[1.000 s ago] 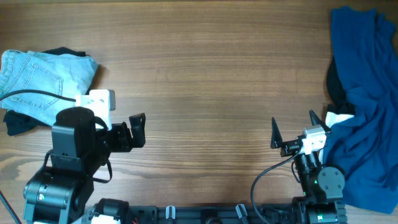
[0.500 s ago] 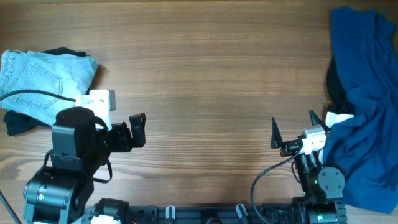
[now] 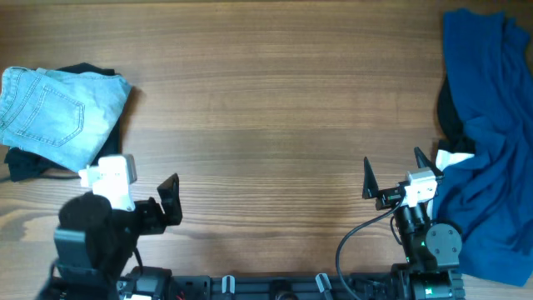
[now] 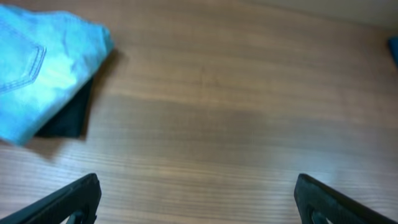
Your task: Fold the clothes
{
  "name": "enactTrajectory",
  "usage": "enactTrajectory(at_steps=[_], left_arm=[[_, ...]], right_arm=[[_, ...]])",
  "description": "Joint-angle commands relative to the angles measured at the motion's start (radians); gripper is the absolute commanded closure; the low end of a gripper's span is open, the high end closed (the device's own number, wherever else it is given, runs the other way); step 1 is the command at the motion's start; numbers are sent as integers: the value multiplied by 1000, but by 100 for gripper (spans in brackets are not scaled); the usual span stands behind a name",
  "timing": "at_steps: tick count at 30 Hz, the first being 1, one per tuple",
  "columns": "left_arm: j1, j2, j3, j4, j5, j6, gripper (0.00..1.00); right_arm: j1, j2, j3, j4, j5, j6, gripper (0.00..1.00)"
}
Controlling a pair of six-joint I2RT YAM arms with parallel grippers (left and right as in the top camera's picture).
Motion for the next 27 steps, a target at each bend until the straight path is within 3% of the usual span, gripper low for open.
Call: enactTrajectory(at_steps=[1, 9, 18, 23, 27], left_arm=[[16, -134, -225, 134, -32, 12, 0], [16, -403, -697, 659, -6, 11, 0], [21, -518, -927, 1175, -43, 12, 0], [23, -518, -934, 978, -19, 11, 0], [22, -518, -934, 977, 20, 11, 0]], right_arm=[[-5, -10, -1, 5, -19, 11, 0], [-5, -8, -1, 5, -19, 11, 0], [-5, -8, -1, 5, -19, 10, 0], [-5, -8, -1, 5, -19, 10, 0], [-5, -8, -1, 5, -19, 11, 0]])
